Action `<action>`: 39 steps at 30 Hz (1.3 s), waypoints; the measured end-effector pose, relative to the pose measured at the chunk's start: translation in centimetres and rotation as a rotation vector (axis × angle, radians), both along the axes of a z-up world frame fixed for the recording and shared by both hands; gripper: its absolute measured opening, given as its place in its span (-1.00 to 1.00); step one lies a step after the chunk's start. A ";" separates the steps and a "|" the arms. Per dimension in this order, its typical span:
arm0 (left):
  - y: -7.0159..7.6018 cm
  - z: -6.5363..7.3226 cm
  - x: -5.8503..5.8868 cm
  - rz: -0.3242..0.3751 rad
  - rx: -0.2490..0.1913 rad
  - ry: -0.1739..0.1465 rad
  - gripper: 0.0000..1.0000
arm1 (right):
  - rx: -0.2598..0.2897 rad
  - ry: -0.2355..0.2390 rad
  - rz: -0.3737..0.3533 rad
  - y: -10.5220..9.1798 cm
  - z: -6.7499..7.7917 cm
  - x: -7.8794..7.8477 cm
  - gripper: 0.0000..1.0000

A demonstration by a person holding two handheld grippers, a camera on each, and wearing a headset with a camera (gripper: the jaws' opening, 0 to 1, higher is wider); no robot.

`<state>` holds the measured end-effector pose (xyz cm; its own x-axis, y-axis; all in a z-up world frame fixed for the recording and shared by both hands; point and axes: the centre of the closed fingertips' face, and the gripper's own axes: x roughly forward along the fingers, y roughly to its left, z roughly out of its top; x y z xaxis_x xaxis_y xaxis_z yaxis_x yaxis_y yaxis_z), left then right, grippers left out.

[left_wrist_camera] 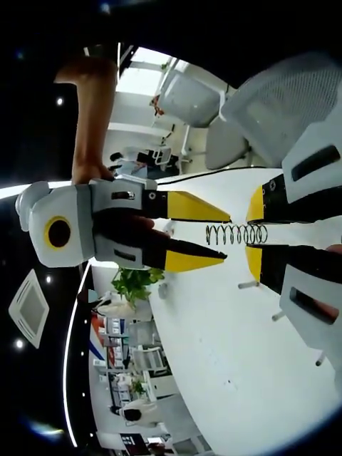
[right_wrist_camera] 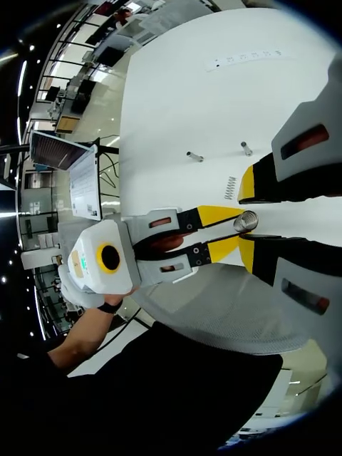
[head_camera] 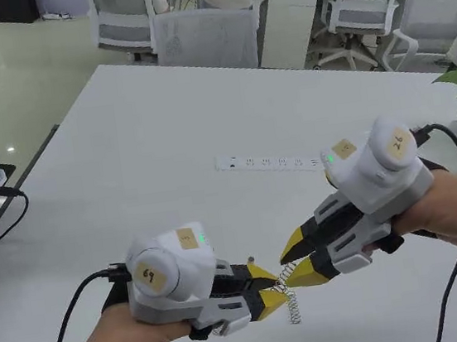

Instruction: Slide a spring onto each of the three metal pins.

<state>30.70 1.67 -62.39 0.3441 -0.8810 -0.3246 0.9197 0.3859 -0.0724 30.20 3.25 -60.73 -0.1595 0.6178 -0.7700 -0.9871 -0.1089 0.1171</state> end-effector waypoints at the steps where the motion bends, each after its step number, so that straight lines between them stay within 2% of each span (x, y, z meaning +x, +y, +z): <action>1: 0.0 0.0 0.0 -0.001 0.000 0.000 -0.96 | -0.006 0.000 0.007 0.0 -0.1 -0.1 -0.71; 10: -0.4 0.2 -0.2 -0.015 0.000 -0.006 -0.96 | -0.056 -0.009 0.056 -0.2 -0.8 -0.7 -0.71; 29: -0.6 0.3 -0.4 -0.027 -0.006 -0.001 -0.96 | -0.075 -0.025 0.095 -0.3 -1.1 -0.9 -0.81; 39: -0.8 0.1 -0.6 -0.043 -0.001 -0.002 -0.96 | -0.093 -0.044 0.144 -0.5 -1.3 -1.2 -0.83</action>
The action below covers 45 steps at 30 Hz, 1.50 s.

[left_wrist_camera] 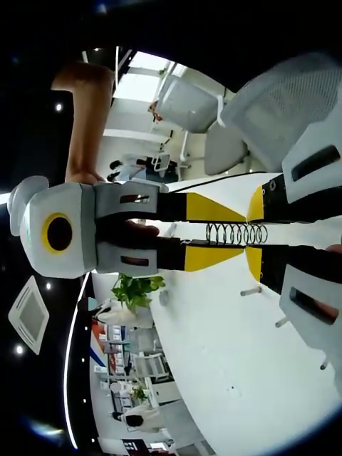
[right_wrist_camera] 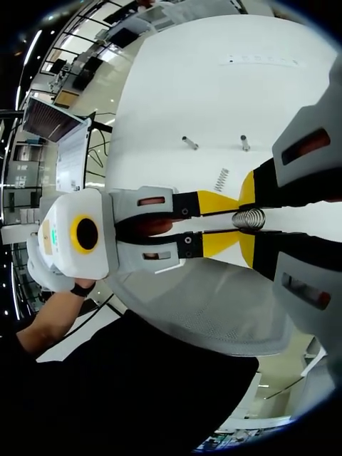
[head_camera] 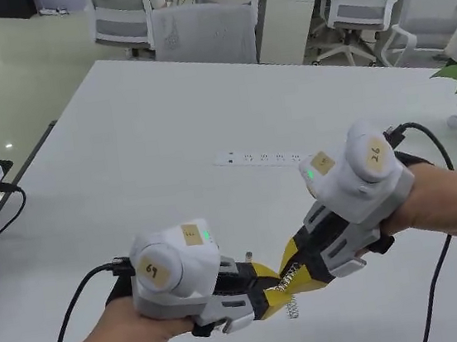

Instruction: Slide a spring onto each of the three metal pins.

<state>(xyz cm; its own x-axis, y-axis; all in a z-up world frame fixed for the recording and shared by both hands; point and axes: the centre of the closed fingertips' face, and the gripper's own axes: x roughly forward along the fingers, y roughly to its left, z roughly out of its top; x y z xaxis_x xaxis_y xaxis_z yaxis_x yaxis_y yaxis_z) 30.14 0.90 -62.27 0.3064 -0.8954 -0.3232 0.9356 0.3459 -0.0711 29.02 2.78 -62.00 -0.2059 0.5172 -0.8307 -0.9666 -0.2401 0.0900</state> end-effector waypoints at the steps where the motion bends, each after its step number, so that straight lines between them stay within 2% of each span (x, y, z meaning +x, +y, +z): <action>1: 0.0 0.0 0.0 0.000 0.000 0.000 -0.96 | -0.001 -0.001 0.003 0.0 0.0 0.0 -0.83; 13: 0.0 -0.5 0.0 0.004 0.003 -0.001 -0.95 | -0.027 -0.022 0.045 0.2 -0.5 0.0 -0.84; 23: 0.6 -0.7 0.3 0.027 0.001 0.006 -0.91 | -0.026 -0.037 0.035 0.7 -0.7 0.4 -0.84; 34: 2.4 -1.4 0.3 0.072 0.015 0.026 -0.78 | -0.014 -0.046 0.014 1.5 -0.9 1.3 -0.84; 45: 4.2 -2.0 0.6 0.131 0.022 0.048 -0.65 | -0.017 -0.043 -0.002 1.4 -1.1 1.9 -0.84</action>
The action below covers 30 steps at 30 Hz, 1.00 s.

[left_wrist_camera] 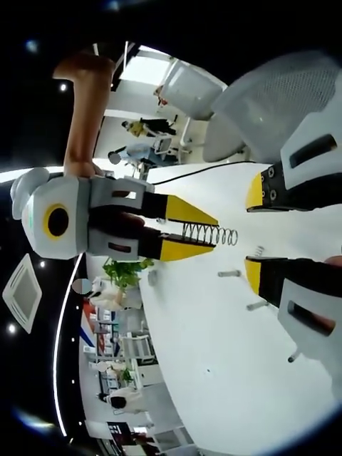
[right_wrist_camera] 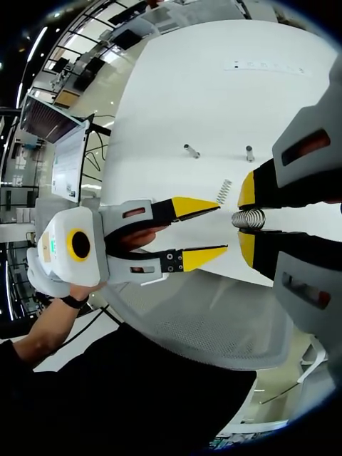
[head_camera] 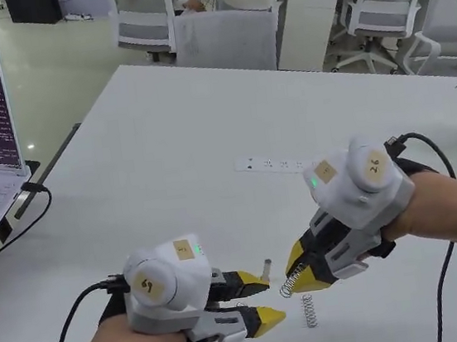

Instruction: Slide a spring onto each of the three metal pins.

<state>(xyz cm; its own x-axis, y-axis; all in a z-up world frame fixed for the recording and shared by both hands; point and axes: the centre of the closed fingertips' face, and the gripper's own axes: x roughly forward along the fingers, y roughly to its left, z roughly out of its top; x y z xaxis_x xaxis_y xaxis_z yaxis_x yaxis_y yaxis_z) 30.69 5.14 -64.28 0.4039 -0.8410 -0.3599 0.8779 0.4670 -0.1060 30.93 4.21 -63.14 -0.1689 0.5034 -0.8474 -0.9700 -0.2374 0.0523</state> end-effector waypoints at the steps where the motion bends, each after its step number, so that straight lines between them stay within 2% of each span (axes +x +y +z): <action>1: 0.1 0.0 0.0 0.002 0.001 0.000 -0.64 | -0.001 0.000 -0.002 0.0 0.0 0.0 -0.84; 8: 1.7 -0.6 0.3 0.045 0.015 0.018 -0.51 | -0.007 -0.001 -0.015 -0.2 -0.3 0.3 -0.84; 15: 3.9 -1.4 0.4 0.113 0.021 0.037 -0.37 | -0.018 -0.004 -0.016 -0.4 -0.7 0.6 -0.84; 30: 10.1 -3.3 -0.1 0.267 0.056 0.077 -0.15 | -0.031 -0.002 -0.033 0.1 -1.9 1.2 -0.84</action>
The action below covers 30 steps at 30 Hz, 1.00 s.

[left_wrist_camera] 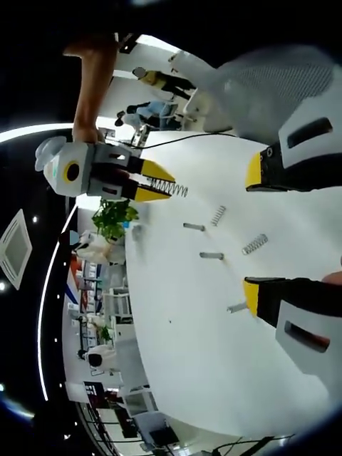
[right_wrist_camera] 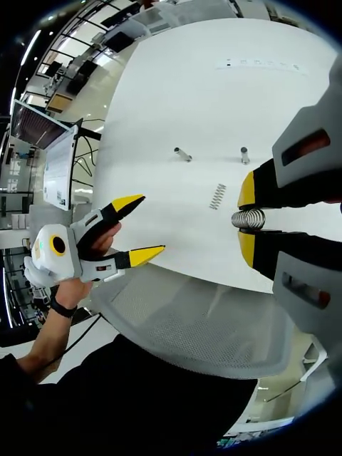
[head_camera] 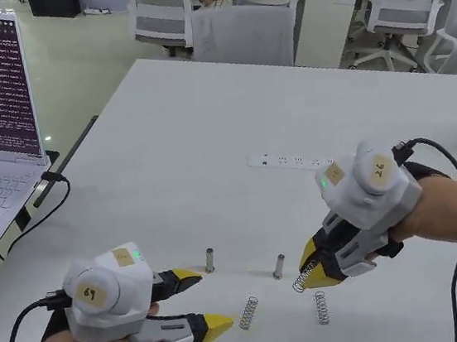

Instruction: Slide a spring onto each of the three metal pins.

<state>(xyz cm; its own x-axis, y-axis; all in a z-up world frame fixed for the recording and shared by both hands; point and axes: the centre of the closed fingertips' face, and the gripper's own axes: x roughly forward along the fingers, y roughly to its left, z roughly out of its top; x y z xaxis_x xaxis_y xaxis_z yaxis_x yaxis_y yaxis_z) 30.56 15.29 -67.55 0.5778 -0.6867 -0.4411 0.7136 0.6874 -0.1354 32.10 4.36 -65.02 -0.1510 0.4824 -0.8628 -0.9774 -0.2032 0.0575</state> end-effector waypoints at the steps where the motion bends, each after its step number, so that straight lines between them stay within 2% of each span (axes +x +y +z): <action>1: 0.6 -0.1 -0.1 0.016 0.000 0.003 -0.14 | -0.002 0.001 0.000 0.1 -0.1 0.0 -0.84; 7: 3.0 -0.7 -0.5 0.076 0.013 0.016 -0.09 | -0.001 0.000 -0.009 0.6 -0.7 0.4 -0.84; 15: 5.2 -1.0 -0.9 0.141 0.014 0.028 0.03 | -0.009 0.001 -0.017 1.6 -1.8 1.1 -0.84; 25: 6.5 -1.2 -1.3 0.182 0.014 0.031 0.09 | -0.022 -0.004 -0.027 3.5 -3.0 2.2 -0.84; 30: 6.8 -1.4 -1.7 0.195 0.005 0.037 0.09 | -0.018 0.012 -0.017 4.6 -3.4 2.5 -0.84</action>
<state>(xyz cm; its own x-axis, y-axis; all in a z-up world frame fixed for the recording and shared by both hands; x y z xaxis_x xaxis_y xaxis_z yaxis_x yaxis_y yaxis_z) 28.84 22.08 -68.90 0.6832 -0.5609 -0.4675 0.5613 0.8130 -0.1552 34.59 8.98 -68.44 -0.1534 0.4693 -0.8696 -0.9800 -0.1850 0.0730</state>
